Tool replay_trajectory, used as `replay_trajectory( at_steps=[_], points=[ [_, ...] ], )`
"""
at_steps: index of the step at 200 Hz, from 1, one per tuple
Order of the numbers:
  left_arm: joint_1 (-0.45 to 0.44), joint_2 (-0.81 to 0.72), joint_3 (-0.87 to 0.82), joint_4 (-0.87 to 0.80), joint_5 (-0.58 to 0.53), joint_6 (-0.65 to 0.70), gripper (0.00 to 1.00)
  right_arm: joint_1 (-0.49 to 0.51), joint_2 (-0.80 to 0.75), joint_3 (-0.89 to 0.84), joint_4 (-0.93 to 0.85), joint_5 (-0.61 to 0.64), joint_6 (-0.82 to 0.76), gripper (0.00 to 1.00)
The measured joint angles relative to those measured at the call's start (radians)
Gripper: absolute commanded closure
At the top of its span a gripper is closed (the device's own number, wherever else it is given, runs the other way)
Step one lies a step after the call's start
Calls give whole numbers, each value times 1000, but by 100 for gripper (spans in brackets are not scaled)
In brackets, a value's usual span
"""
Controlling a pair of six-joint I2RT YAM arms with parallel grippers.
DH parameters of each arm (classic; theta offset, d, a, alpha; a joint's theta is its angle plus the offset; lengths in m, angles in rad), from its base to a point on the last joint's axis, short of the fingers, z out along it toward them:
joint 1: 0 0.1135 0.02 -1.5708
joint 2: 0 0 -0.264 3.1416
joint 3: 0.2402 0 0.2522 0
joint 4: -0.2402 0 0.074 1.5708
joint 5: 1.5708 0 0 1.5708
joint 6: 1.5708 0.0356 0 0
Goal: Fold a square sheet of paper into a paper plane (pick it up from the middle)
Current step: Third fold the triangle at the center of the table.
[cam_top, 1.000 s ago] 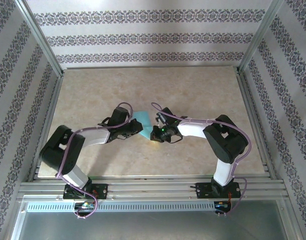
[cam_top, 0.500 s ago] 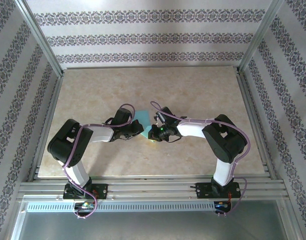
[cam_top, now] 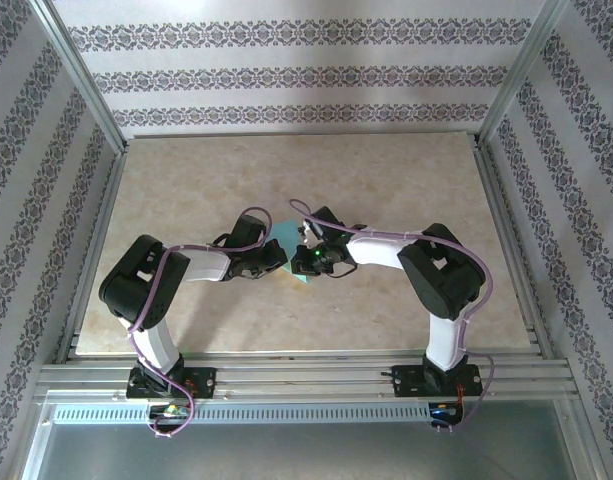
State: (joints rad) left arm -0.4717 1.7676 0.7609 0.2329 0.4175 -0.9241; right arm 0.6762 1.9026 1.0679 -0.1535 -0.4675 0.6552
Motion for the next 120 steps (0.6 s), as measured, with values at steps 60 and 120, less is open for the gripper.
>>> replay_trajectory(
  at_steps=[60,120],
  points=[
    [0,0,34,-75,-19,18,98,7,25,25,-33,4,-52,90],
    [-5,7,72,-151,-30,53,100,-32,-15,-48,-12,-50,-159,92]
  ],
)
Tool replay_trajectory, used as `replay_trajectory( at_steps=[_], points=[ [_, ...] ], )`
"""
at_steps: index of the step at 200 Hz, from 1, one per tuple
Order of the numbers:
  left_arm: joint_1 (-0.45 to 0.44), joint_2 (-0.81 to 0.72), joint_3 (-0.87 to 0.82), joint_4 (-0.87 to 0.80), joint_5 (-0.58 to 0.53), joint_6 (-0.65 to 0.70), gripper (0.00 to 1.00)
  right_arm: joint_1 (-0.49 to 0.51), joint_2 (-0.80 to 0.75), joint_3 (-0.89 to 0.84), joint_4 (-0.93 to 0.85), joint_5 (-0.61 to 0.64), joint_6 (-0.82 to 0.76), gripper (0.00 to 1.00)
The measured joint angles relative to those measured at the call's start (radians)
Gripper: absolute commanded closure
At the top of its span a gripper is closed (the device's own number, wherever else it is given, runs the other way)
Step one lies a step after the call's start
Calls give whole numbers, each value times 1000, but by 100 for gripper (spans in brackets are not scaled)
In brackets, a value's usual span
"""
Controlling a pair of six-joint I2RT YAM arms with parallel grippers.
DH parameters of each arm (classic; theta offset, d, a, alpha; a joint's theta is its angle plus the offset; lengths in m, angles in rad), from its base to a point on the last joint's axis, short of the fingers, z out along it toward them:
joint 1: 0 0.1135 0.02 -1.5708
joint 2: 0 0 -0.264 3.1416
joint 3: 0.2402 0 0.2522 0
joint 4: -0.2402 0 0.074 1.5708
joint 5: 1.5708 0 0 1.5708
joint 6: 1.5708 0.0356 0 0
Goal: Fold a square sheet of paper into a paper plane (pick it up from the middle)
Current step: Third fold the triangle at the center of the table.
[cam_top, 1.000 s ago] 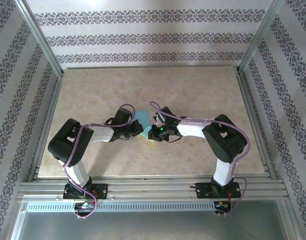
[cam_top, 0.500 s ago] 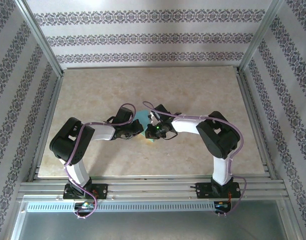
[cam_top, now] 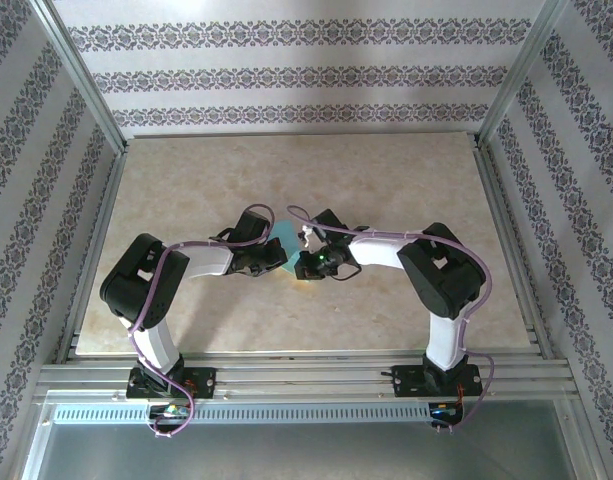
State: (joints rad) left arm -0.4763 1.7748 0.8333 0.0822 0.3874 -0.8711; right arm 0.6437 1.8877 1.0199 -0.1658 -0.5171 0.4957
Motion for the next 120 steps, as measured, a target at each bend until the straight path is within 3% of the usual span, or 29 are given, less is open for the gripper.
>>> replay_trajectory(
  at_steps=[81,107,120],
  points=[
    [0,11,14,-5,4,47,100,-50,-74,-133,63,-79,-33,91],
    [0,20,38,-18,8,84,93,-64,-151,-193,43,-63,-27,88],
    [0,26,63,-47,13,108,88,-66,-203,-207,43,-38,-17,80]
  ],
)
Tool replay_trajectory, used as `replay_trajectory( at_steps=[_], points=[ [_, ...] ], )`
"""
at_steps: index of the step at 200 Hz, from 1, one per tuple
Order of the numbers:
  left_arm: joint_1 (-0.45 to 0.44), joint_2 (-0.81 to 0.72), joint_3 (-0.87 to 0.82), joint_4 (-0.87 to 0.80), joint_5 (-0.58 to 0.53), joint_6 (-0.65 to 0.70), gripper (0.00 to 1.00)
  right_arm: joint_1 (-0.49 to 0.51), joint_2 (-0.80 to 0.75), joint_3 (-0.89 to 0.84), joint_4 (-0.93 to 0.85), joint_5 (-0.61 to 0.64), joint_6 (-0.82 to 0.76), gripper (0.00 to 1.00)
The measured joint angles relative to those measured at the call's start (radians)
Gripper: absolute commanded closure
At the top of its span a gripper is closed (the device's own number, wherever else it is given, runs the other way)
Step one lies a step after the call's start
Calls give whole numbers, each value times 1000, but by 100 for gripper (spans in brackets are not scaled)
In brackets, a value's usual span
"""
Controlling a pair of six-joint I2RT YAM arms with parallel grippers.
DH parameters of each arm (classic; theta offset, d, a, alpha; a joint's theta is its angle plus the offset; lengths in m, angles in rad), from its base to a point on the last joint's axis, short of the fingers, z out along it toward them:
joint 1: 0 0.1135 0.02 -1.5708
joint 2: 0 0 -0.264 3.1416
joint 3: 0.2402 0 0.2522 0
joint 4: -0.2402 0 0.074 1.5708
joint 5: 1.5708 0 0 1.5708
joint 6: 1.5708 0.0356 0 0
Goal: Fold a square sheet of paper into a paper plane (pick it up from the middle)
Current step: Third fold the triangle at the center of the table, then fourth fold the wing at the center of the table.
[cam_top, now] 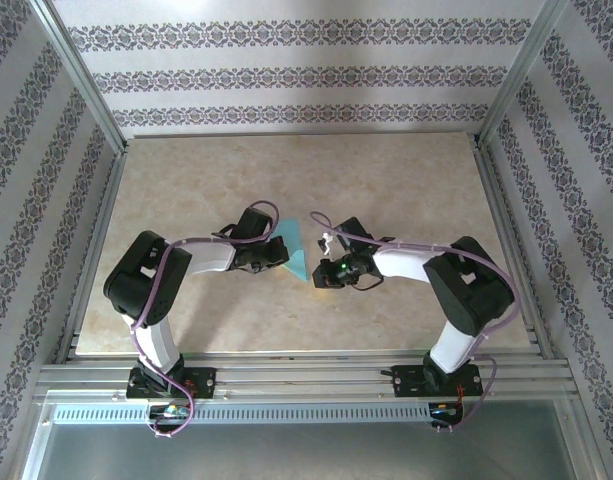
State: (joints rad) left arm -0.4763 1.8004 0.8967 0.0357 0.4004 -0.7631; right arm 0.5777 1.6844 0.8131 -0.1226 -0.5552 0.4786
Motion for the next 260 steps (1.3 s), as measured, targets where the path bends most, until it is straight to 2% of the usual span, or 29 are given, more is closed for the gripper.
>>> replay_trajectory(
  at_steps=[16,25,34,60,102,137,203,232,260],
  points=[
    [0,0,36,-28,13,26,77,1,-69,-4,22,48,6,72],
    [0,-7,57,-36,17,35,75,3,-105,-5,39,82,9,62],
    [6,-26,71,-43,18,42,74,8,-134,-5,55,127,18,59],
    [72,-128,55,-37,34,30,65,25,-127,51,55,212,18,65],
    [259,-267,-81,-23,32,-12,50,87,103,289,26,229,12,72],
    [282,-335,-164,-31,40,-27,38,106,209,356,14,238,24,73],
    [282,-326,-223,31,163,-42,32,74,293,369,-31,240,47,72],
    [279,-280,-223,62,210,-57,30,70,292,365,-24,237,61,73],
    [253,-238,-224,87,246,-83,32,51,250,284,33,221,81,73]
  ],
)
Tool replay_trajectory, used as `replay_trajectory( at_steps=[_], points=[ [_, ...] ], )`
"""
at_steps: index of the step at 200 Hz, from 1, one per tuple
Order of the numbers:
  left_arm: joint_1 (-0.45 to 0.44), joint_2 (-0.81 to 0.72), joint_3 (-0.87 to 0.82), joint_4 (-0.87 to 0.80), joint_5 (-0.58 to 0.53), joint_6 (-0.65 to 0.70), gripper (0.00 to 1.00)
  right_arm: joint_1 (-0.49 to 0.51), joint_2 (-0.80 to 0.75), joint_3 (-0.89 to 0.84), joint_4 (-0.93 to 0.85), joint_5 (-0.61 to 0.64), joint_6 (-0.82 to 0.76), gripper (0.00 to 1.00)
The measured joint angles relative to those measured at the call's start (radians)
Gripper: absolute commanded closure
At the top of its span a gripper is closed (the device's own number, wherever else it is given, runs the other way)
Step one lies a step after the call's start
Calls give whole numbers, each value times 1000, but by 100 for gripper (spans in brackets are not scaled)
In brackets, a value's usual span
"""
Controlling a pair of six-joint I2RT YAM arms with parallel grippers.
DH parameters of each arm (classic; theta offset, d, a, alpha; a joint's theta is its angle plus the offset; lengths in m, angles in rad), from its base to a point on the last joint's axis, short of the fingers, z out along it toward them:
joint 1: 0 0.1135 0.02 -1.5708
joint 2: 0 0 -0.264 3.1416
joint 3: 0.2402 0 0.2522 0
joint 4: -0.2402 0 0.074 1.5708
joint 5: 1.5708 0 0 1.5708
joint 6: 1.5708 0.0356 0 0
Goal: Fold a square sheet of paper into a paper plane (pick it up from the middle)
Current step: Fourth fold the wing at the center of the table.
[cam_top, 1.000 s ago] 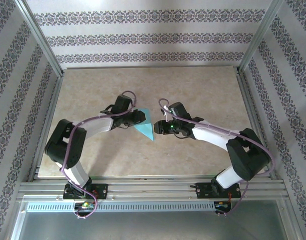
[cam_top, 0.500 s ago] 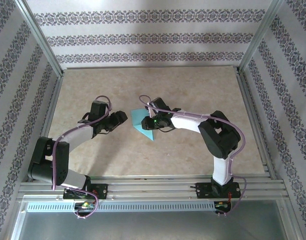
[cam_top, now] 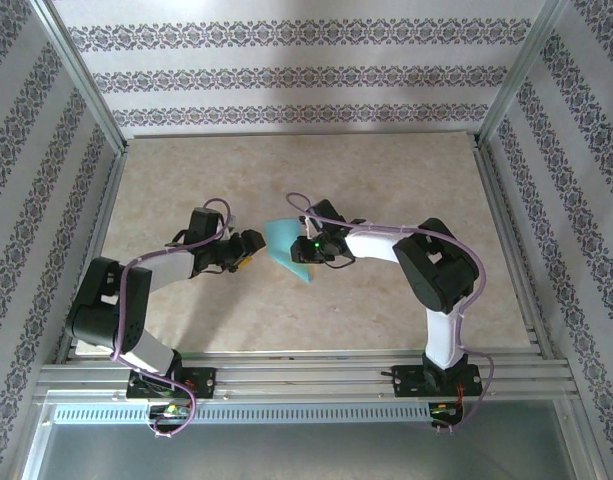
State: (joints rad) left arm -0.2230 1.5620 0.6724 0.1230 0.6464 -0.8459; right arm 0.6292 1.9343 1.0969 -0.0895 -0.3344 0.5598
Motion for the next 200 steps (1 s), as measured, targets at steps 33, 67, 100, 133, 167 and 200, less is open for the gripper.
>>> replay_trajectory(
  at_steps=[33,67,100,133,167,200],
  points=[
    [-71,50,-1,76,32,-66,46,-26,-32,-62,39,-46,34,73],
    [-124,109,3,111,22,-147,57,-42,-32,-84,83,-93,71,73],
    [-144,145,33,108,-19,-193,63,-45,-32,-86,90,-105,85,73],
    [-145,156,60,107,-46,-225,68,-45,-32,-86,90,-106,90,74],
    [-145,165,76,84,-76,-240,67,-45,-32,-89,94,-106,90,74],
    [-152,166,94,37,-105,-240,67,-45,-32,-92,98,-105,90,74]
  ],
)
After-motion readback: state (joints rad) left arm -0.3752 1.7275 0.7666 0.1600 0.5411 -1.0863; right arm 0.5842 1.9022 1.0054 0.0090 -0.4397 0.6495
